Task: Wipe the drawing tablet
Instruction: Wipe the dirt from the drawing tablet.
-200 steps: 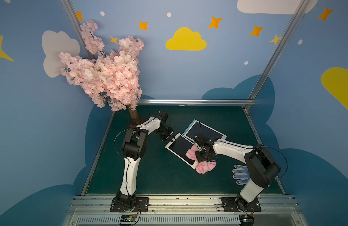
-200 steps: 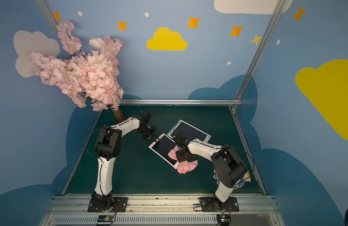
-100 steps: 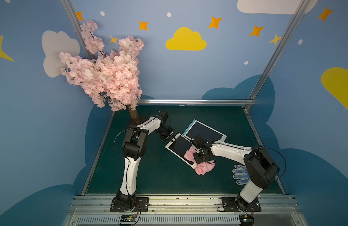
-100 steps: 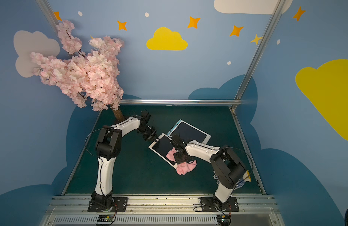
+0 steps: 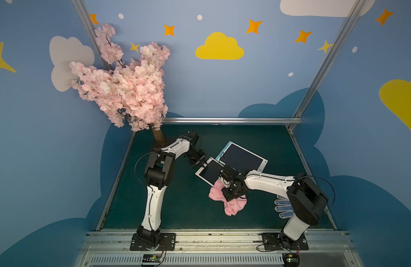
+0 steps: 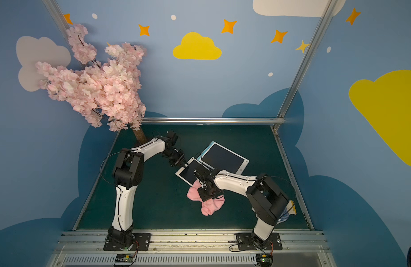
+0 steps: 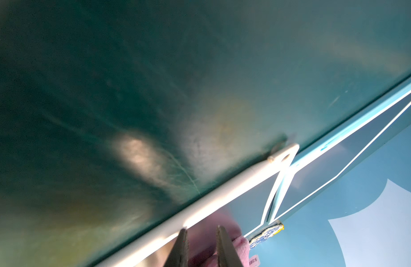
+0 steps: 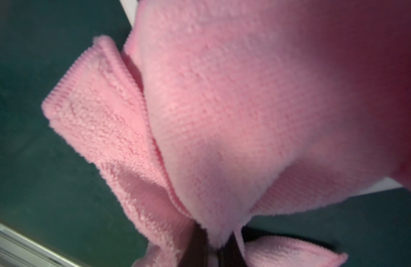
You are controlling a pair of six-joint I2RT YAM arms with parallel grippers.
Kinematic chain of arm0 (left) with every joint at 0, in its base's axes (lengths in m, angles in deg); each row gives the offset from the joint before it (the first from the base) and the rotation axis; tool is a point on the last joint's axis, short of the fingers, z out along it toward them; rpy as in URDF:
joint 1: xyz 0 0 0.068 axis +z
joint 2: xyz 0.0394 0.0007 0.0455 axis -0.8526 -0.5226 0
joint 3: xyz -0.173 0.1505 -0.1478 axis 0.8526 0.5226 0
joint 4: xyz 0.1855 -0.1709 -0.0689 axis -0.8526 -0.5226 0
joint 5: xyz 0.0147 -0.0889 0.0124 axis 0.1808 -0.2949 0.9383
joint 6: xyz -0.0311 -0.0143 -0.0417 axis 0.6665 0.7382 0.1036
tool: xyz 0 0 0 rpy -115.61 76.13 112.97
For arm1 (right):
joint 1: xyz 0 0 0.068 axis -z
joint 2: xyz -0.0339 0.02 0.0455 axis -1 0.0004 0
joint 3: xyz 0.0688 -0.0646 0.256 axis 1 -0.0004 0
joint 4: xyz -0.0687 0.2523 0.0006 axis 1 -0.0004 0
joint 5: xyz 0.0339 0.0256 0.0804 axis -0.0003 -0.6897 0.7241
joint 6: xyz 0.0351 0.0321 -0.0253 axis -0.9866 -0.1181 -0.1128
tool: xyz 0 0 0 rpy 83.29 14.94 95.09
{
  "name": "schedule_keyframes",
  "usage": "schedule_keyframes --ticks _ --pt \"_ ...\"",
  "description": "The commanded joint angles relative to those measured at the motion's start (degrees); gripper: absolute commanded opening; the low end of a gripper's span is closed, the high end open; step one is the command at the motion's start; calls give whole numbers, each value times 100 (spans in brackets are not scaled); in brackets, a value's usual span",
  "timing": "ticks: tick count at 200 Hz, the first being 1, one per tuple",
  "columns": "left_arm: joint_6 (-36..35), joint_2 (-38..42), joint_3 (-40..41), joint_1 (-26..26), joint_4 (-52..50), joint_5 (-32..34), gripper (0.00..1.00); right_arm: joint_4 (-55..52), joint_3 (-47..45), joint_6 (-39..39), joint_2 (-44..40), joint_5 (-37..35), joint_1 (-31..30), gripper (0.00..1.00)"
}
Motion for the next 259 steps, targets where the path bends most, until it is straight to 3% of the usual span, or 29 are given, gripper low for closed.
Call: schedule_keyframes --ticks 1,41,169,196,259 --pt "-96 -300 29 -34 -150 272 25 -206 -111 183 -118 90 638 0" --pt "-103 -322 -2 -31 -150 297 25 -299 102 505 222 330 1520 0" --pt "-139 -335 -63 -28 -256 318 25 -958 1505 850 1287 202 2515 0" --pt "-131 -331 -64 -31 -258 315 25 -980 1442 923 1250 235 2391 0" --pt "-130 -369 -108 -26 -256 309 25 -833 486 519 403 344 1215 0"
